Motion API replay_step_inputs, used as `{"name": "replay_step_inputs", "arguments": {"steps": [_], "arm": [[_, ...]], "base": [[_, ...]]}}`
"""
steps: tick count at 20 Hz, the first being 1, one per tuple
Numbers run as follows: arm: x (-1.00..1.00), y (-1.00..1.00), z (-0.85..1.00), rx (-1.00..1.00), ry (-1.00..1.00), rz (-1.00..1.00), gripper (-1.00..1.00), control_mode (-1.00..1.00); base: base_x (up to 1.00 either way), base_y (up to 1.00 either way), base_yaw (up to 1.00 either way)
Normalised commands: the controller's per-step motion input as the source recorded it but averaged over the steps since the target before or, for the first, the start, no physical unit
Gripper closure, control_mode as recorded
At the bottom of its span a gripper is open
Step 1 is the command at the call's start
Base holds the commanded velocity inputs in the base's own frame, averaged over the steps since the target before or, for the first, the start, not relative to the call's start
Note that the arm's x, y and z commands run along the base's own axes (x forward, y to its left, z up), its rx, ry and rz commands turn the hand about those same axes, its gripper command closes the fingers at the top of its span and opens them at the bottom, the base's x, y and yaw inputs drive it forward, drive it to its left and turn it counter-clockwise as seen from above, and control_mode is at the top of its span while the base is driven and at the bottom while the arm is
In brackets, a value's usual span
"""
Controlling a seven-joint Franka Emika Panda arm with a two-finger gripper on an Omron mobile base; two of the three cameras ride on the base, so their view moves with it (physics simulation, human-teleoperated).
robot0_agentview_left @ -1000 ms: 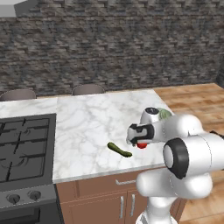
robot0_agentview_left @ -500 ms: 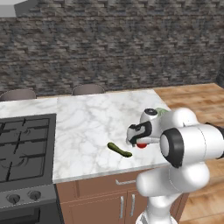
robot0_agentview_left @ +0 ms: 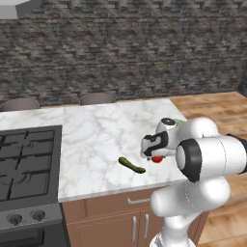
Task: Place the squash and tomato inside the fridge drawer. Close the drawer after placing the vegetables.
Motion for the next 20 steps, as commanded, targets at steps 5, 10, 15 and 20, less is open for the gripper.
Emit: {"name": "replay_step_inputs", "arguments": {"steps": [5, 10, 15, 20], "arm": [[-0.51, -0.1, -0.46, 0.0, 0.0, 0.0, -1.0, -1.0], [-0.04, 0.0, -0.43, 0.0, 0.0, 0.0, 1.0, -1.0], [0.0, 0.0, -0.26, 0.0, 0.0, 0.0, 1.0, -1.0], [-0.1, 0.0, 0.05, 0.0, -0.03, 0.0, 1.0, -1.0]], "base": [[0.0, 0.0, 0.0], [0.0, 0.0, 0.0], [0.0, 0.0, 0.0], [0.0, 0.0, 0.0]]}}
